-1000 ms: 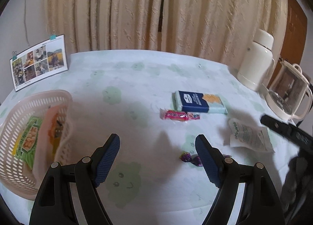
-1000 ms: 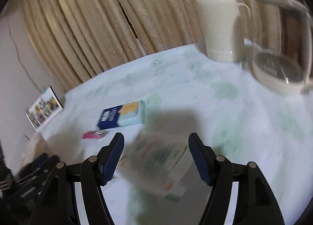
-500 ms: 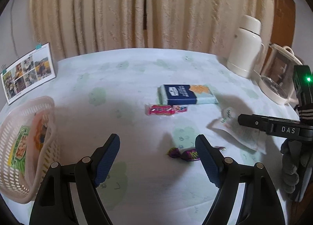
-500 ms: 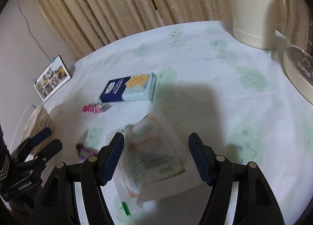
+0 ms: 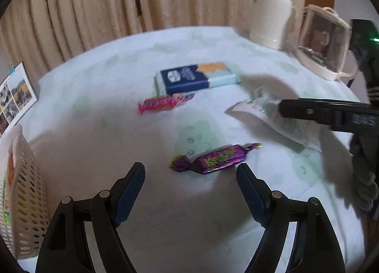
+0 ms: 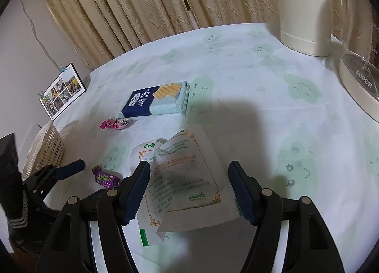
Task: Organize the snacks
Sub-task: 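Move the left gripper to the purple wrapped candy and grasp it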
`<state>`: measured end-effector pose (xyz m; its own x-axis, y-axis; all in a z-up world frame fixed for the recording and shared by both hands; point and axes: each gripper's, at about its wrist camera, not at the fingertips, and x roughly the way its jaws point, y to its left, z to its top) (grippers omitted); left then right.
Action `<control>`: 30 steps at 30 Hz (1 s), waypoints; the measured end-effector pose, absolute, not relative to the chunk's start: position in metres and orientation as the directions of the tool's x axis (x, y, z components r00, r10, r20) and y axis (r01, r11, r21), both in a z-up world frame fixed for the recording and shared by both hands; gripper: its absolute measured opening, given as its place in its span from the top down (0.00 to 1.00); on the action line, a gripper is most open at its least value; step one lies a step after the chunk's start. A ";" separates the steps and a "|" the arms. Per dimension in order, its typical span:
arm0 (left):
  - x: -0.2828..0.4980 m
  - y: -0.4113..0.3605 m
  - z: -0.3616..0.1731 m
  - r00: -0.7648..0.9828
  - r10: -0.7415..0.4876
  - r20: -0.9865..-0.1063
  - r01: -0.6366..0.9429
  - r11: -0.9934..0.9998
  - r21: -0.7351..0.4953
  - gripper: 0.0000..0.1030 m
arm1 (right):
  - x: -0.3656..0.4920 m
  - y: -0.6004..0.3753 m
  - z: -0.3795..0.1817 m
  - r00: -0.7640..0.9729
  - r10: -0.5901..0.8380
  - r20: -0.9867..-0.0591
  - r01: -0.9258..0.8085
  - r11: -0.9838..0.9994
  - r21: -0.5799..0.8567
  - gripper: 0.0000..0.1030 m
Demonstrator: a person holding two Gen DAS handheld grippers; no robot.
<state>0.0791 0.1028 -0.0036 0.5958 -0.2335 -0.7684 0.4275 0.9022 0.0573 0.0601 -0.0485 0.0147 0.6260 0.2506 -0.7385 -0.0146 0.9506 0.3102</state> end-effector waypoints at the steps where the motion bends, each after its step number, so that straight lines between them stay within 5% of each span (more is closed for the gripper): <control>1: 0.081 0.103 -0.003 0.593 -0.238 -0.769 0.424 0.904 0.047 0.23 | 0.060 -0.048 0.015 0.626 0.251 -0.738 -0.016 0.950 0.311 0.36; 13: 0.096 0.088 -0.003 0.604 -0.218 -0.767 0.440 0.893 0.093 0.24 | 0.060 -0.047 0.016 0.626 0.250 -0.739 -0.022 0.953 0.303 0.36; 26: 0.094 0.080 0.000 0.563 -0.303 -0.769 0.480 0.877 0.006 0.82 | 0.059 -0.043 0.016 0.625 0.241 -0.743 -0.029 0.958 0.286 0.36; 30: 0.093 0.086 0.001 0.562 -0.306 -0.768 0.451 0.892 -0.026 0.84 | 0.059 -0.039 0.015 0.628 0.227 -0.744 -0.029 0.963 0.269 0.36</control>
<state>0.0929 0.0861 0.0013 0.5623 -0.3063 -0.7681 0.4508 0.8923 -0.0258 0.0591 -0.0393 0.0151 0.6281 0.2266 -0.7444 -0.0288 0.9628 0.2688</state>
